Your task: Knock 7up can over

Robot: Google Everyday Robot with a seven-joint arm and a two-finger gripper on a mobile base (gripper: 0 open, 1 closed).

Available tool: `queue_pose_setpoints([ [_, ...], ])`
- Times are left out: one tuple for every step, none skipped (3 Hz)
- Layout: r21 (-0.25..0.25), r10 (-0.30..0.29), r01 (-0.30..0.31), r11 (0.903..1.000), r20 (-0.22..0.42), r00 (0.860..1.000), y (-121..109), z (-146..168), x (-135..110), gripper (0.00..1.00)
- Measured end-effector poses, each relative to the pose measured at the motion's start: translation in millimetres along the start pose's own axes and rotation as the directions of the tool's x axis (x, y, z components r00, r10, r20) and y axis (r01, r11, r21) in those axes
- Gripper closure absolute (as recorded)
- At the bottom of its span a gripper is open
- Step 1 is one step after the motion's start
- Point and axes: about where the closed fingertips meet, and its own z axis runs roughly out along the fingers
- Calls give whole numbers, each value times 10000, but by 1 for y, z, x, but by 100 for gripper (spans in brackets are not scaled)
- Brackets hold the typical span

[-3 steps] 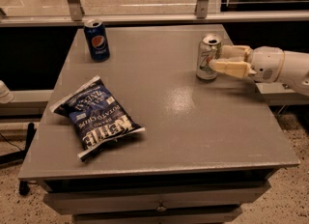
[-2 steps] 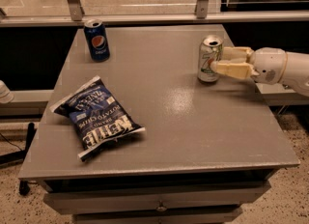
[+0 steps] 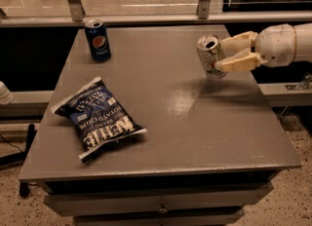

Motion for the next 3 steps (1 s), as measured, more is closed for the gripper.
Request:
queue_pose_setpoints([
  [-1941,-2957,2553,9472,-2204,9295,30,7,-14,100],
  [-3879,-5383,4084,8263,-3300,7755,61,8,-14,100],
  [-5803,-7260,4639,6693,-3779,5746,87,0,2,100],
])
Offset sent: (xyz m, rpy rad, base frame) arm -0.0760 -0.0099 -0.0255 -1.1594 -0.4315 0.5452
